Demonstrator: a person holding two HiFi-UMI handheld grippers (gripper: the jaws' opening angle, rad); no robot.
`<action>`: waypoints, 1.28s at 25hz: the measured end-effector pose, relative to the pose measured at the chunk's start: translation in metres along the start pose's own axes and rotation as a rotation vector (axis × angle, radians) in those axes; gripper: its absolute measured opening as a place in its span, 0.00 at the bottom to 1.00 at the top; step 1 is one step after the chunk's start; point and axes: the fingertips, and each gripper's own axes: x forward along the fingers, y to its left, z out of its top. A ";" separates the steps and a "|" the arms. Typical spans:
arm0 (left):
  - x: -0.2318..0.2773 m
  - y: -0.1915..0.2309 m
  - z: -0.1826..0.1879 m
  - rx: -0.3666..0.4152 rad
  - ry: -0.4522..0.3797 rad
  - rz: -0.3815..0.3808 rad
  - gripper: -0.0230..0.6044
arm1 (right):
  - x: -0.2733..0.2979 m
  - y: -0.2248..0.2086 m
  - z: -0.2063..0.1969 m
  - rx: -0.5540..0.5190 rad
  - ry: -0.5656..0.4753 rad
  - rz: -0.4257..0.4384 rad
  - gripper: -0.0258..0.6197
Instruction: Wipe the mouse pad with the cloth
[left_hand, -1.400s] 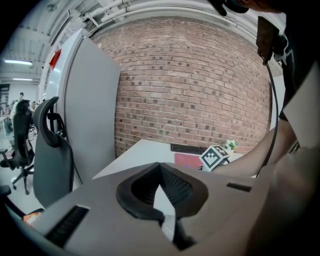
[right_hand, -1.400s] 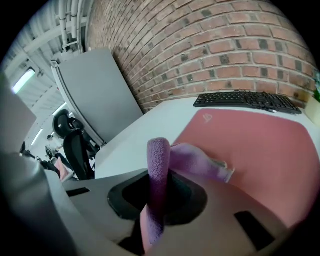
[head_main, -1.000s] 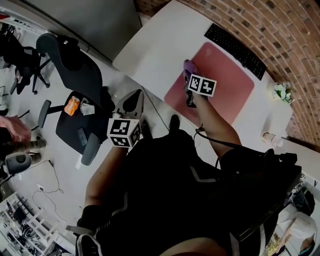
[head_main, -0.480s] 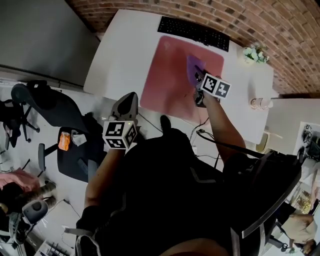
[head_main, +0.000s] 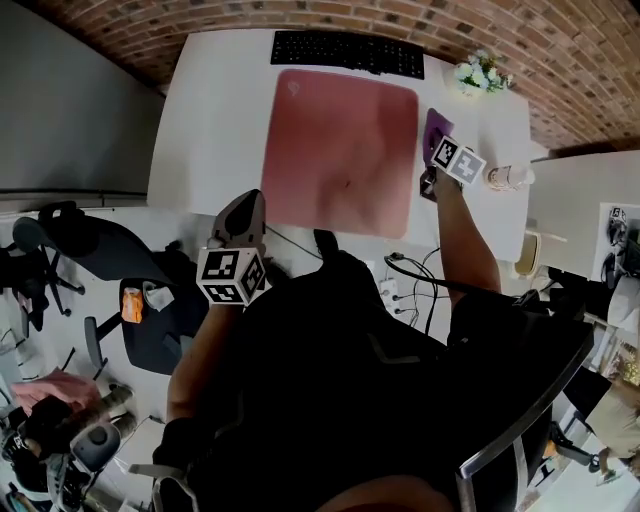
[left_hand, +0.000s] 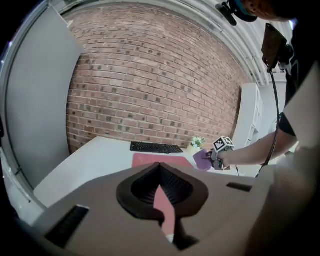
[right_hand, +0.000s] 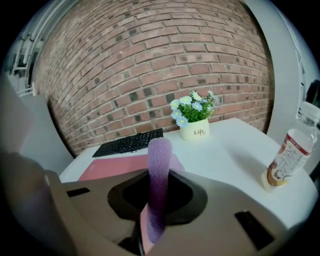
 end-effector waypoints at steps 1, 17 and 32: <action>0.001 0.001 -0.001 0.000 0.005 0.005 0.04 | 0.004 -0.005 -0.001 -0.001 0.003 -0.012 0.13; -0.016 0.037 -0.002 -0.037 0.005 0.142 0.04 | 0.061 0.076 -0.061 -0.050 0.152 0.113 0.13; -0.063 0.068 -0.016 -0.112 -0.034 0.317 0.04 | 0.089 0.225 -0.088 -0.188 0.248 0.361 0.13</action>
